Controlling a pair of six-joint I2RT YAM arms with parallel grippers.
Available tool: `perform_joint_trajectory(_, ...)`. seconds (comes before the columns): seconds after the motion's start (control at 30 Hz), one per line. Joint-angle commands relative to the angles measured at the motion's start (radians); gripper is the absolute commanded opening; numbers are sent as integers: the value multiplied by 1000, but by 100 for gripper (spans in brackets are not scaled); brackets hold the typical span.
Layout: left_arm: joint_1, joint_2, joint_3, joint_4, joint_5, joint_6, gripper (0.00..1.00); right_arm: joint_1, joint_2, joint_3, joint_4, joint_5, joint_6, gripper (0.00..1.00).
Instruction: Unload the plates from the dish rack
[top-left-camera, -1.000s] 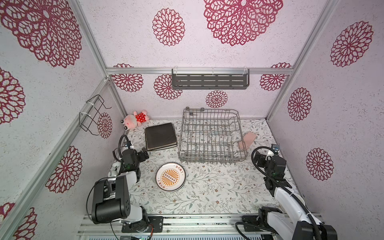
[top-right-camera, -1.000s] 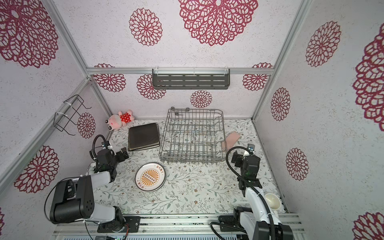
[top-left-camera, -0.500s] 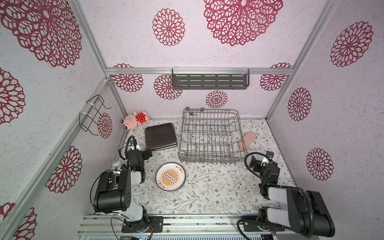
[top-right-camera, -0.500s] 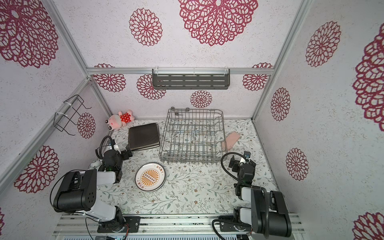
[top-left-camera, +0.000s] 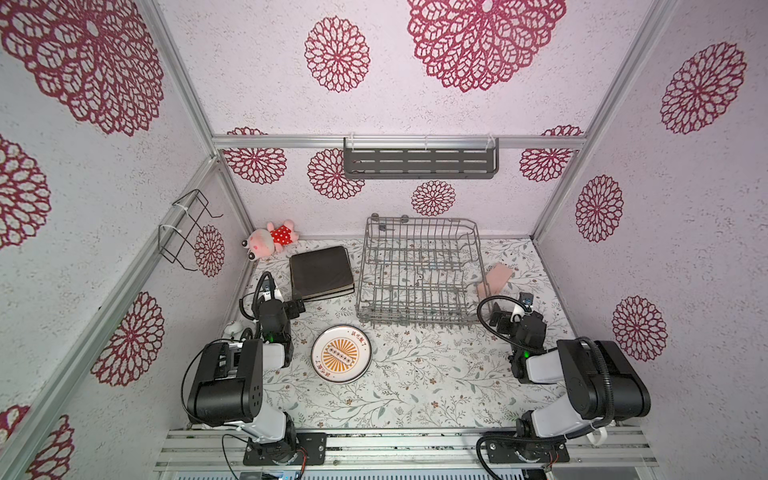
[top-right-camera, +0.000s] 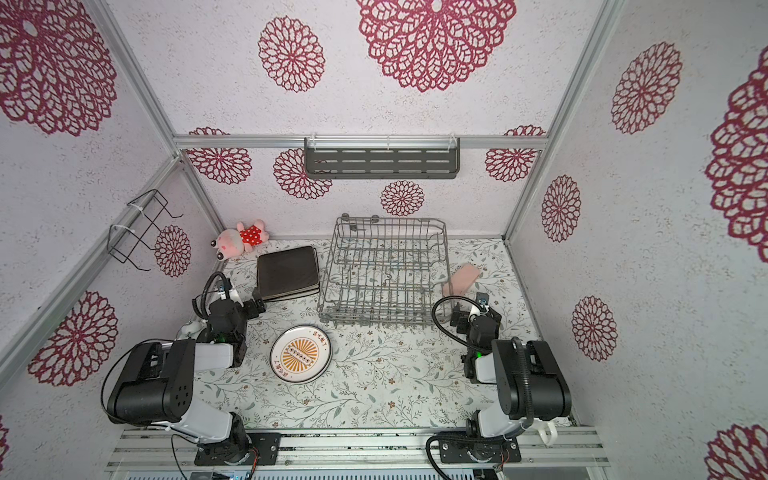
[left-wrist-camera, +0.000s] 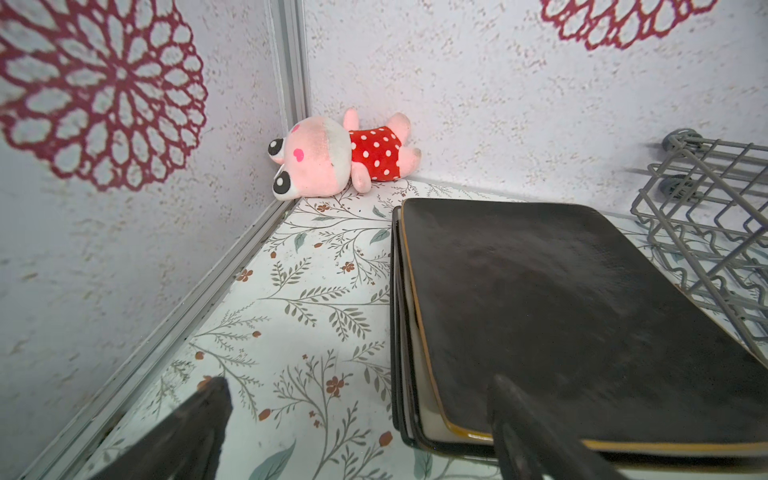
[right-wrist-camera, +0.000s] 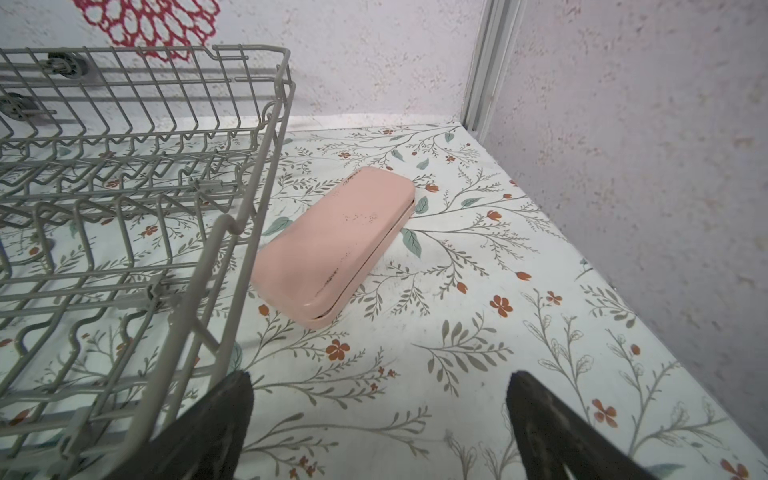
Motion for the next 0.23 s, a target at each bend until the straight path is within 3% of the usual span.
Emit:
perform_joint_trajectory(0.0,-6,-1,-1,19,-29,17,97,8,-8,15,51,7,-13,99)
perform_joint_trajectory(0.1,31,4,29,-38,52,-3,97,9,-9,16,50,7,-14,99)
perform_joint_trajectory(0.2,29,-7,15,-19,44,-2,97,9,-9,16,51,7,-14,99)
